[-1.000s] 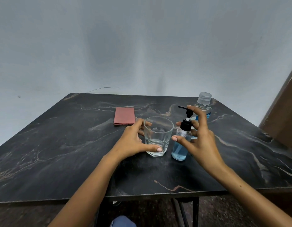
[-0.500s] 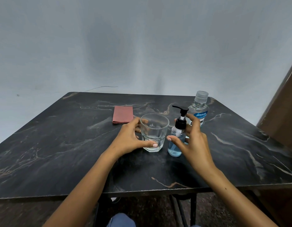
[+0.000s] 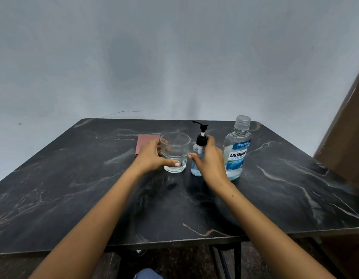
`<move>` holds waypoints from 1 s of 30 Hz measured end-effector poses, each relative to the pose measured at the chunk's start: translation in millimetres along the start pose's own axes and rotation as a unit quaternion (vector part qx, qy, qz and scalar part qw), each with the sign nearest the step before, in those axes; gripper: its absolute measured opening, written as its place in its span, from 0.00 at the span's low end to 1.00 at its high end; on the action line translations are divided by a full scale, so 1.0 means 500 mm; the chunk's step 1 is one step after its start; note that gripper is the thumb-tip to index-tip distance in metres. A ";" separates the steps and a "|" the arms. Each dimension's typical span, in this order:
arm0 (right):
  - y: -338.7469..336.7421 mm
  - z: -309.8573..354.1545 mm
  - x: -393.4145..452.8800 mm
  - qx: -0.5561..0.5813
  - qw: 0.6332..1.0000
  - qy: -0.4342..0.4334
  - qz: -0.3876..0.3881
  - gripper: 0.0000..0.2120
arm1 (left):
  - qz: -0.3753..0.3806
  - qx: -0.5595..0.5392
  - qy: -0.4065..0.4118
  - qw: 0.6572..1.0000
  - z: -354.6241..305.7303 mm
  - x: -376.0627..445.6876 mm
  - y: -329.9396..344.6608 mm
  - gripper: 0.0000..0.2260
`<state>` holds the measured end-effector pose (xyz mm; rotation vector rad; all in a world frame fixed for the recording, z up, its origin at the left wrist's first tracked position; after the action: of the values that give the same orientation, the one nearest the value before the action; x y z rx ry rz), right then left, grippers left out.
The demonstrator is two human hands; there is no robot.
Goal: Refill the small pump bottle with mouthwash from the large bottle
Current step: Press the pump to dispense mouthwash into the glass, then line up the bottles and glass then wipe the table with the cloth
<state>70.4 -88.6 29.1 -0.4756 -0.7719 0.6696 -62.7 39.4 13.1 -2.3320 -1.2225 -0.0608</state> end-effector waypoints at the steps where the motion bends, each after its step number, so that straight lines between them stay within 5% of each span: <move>1: 0.009 -0.001 0.013 -0.006 1.000 0.010 -0.001 0.25 | -0.003 0.002 0.000 1.000 0.000 0.011 -0.003 0.27; 23: 0.115 -0.047 0.218 0.028 0.992 0.121 -0.035 0.17 | 0.004 0.054 -0.053 0.997 0.027 0.195 -0.007 0.33; 30: 0.119 -0.044 0.208 0.038 0.989 0.134 -0.056 0.37 | -0.099 0.033 -0.047 0.993 0.019 0.138 -0.002 0.36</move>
<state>120.4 22.7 28.3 -0.4379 -0.5122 0.5158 -24.1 96.4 23.3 -2.1738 -1.4762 0.0219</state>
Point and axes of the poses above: each hand's wrist, its own x-axis towards the middle knuckle, its own y-axis out of the palm, z = x × y, the point moved 2 cm from there along x, towards the middle knuckle, and after that the axes turned 3 degrees about -x, right-handed, at the moved point
